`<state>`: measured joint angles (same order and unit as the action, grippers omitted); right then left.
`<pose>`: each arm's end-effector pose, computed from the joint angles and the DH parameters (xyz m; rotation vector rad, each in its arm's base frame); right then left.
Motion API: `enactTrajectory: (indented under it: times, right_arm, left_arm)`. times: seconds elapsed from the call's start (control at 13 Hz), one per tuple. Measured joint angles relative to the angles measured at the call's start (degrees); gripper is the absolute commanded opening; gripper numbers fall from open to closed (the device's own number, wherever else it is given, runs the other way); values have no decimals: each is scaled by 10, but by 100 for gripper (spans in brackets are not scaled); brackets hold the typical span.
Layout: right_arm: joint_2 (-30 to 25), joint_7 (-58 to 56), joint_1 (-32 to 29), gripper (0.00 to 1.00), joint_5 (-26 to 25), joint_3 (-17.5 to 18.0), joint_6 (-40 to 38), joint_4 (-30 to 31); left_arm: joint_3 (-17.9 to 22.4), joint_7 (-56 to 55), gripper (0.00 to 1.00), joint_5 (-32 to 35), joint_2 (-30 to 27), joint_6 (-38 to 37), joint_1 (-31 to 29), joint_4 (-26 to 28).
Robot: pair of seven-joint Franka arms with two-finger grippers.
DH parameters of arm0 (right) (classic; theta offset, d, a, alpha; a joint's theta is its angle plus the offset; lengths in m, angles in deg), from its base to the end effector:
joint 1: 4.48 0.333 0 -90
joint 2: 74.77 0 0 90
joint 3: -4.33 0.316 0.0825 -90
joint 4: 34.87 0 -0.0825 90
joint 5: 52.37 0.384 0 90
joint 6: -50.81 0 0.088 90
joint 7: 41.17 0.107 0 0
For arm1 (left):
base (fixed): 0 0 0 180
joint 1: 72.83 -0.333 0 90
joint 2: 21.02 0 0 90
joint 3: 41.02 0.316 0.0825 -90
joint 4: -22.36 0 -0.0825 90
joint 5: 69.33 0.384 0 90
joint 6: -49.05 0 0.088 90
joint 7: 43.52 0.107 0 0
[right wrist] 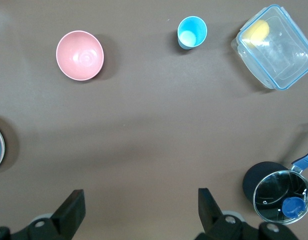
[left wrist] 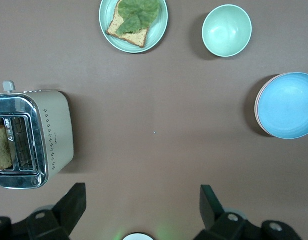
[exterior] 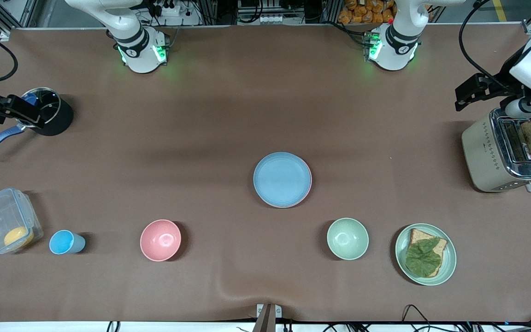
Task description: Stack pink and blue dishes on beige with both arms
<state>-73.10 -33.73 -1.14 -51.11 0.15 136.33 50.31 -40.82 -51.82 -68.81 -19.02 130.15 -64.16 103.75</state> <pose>0.5560 -0.0050 0.6410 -3.1149 0.2232 0.0379 0.5432 -0.0798 0.6617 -3.1262 0.0027 0.0597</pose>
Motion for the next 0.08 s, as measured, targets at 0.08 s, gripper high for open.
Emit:
enactTrajectory:
  times: [0.08]
  right_arm:
    - [0,0,0,100,0,0,0,0]
  left_arm:
    - [4,0,100,0,0,0,-2,0]
